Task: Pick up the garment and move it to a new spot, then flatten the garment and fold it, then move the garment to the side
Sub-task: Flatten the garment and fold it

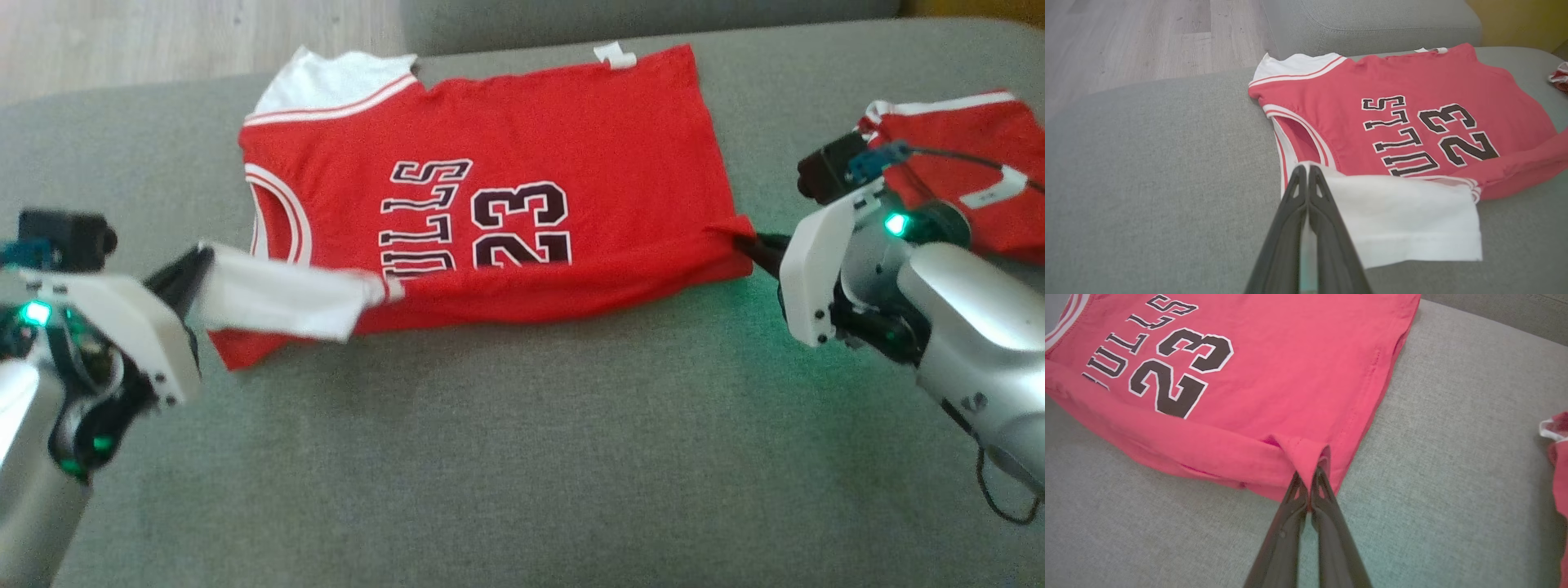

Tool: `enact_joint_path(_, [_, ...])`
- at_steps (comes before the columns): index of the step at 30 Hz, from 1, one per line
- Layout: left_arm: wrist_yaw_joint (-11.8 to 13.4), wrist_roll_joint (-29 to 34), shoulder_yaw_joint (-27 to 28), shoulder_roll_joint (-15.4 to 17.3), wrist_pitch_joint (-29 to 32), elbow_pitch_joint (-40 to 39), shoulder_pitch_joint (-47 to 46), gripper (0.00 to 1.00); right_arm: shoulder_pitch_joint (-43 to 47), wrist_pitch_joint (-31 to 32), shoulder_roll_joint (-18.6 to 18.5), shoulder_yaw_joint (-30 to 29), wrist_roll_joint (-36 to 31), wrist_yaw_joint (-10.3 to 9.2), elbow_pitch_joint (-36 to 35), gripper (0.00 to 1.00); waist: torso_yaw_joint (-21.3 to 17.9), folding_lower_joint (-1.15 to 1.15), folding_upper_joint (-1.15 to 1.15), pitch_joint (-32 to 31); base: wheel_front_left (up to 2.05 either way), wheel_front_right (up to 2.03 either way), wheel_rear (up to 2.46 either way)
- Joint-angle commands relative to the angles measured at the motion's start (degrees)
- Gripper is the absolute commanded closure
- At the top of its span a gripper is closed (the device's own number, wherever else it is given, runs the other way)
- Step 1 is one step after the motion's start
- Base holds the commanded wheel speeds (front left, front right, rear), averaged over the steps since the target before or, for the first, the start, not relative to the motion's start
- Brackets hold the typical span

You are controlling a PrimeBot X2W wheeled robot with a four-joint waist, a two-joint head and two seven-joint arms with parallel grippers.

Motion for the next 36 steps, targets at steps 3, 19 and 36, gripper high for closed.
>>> enact_joint_path(3, [-0.9, 1.9, 1.5, 1.4, -0.1, 2.9, -7.4, 1.0, -3.0, 0.1, 1.0, 0.0, -1.2, -0.05, 1.5, 1.0, -0.5, -0.01, 0.0, 2.1, 0.0, 0.0, 0.0])
enact_joint_path(19, [-2.7, 6.5, -4.4, -3.4, -3.9, 17.5, -20.7, 0.94, -10.2, -3.1, 4.9, 2.5, -2.0, -0.05, 8.6, 1.0, -1.4, -0.01, 0.0, 7.5, 0.0, 0.0, 0.0])
enact_joint_path(36, [3.8, 9.1, 4.7, -11.6, -40.6, 21.4, -21.9, 0.0, -10.6, -35.8, 10.8, -10.5, -4.5, -0.05, 19.8, 0.0, 0.2, -0.01, 0.0, 2.6, 0.0, 0.0, 0.0])
